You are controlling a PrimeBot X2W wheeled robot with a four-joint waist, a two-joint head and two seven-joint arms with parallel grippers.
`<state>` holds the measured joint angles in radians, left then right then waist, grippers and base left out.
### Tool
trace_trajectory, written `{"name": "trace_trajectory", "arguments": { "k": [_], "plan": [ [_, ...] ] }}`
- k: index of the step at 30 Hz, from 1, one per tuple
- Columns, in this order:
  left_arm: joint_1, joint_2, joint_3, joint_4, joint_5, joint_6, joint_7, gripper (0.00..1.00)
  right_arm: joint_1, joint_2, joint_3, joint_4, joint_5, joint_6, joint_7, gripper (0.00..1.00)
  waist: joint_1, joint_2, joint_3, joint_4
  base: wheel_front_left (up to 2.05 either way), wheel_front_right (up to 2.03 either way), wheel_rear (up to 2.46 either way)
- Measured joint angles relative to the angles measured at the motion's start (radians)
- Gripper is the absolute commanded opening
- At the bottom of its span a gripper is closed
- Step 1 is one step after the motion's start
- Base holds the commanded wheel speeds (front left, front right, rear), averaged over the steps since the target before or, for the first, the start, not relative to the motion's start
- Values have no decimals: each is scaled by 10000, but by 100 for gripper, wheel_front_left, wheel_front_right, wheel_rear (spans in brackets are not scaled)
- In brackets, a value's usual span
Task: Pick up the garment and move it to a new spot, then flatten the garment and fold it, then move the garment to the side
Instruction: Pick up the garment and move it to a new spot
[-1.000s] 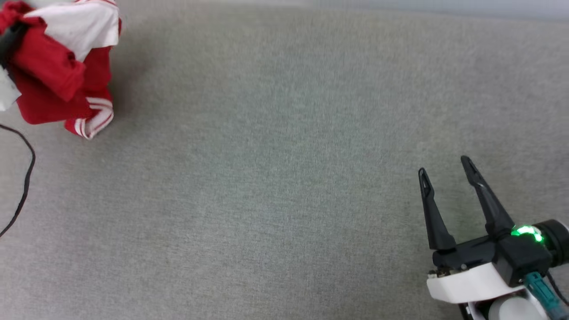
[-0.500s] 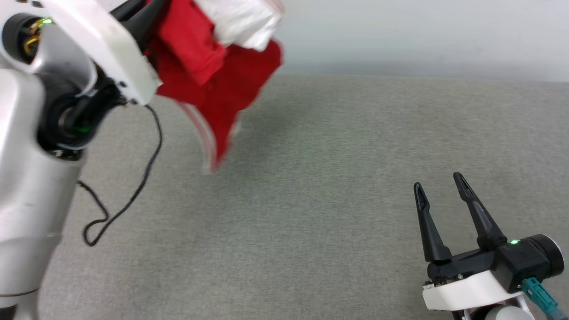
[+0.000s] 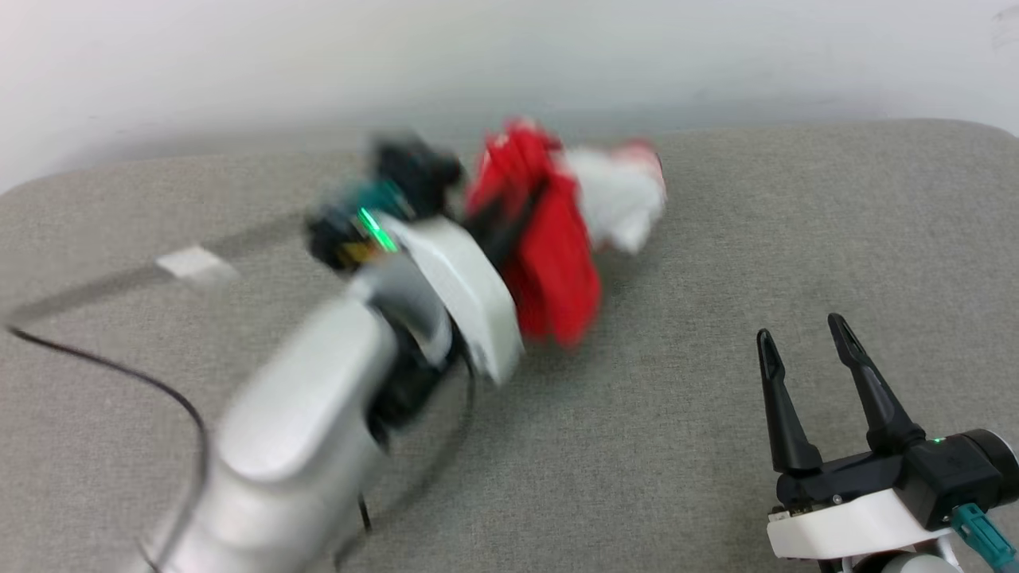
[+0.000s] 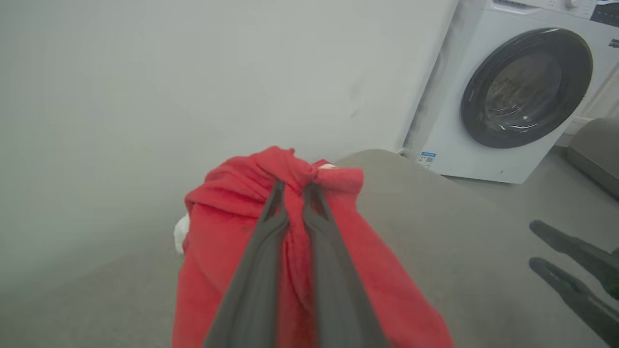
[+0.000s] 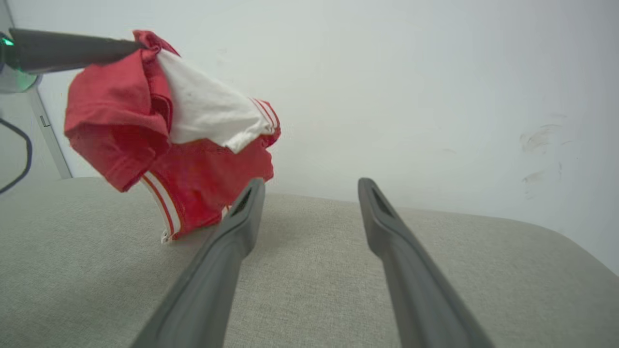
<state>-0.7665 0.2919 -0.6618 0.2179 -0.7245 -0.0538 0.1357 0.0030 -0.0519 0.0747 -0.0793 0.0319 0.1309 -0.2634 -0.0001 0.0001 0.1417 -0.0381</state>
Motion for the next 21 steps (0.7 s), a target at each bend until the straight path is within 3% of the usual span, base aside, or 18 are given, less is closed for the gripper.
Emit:
{"name": "trace_trajectory", "arguments": {
  "k": [7, 8, 9, 10, 11, 16, 21],
  "plan": [
    [2428, -1294, -2127, 1126, 105, -362, -355, 0, 17, -2, -207, 0, -13, 0, 0, 100, 0, 0, -169, -39, 0, 0, 0],
    [2626, -1434, -2349, 1262, 119, -420, -399, 9, 20, -2, -255, 2, -40, 0, 0, 100, 0, 0, -206, -17, 0, 0, 0],
    [2815, -1569, -2537, 1388, 102, -435, -430, 9, 28, -2, -303, 2, -50, 0, 0, 100, 0, 0, -240, 14, 0, 0, 0],
    [2976, -1691, -2740, 1492, 107, -454, -470, 65, 48, -2, -343, 4, -50, 0, 0, 100, 0, 0, -278, 48, 0, 0, 0],
    [3092, -1781, -2918, 1609, 125, -512, -510, 100, 82, -2, -364, 8, -54, 0, 0, 100, 0, 0, -319, 84, 0, 0, 0],
    [3250, -2019, -3221, 1864, 236, -573, -1026, 100, 187, -2, -477, 42, -81, 0, 0, 100, 0, 0, -519, 323, 0, 0, 0],
    [2966, -1724, -2493, 1799, 355, -221, -2080, 100, 328, 2, -548, 58, -81, 0, 0, 100, 0, 0, -762, 633, 0, 0, 0]
  ]
}}
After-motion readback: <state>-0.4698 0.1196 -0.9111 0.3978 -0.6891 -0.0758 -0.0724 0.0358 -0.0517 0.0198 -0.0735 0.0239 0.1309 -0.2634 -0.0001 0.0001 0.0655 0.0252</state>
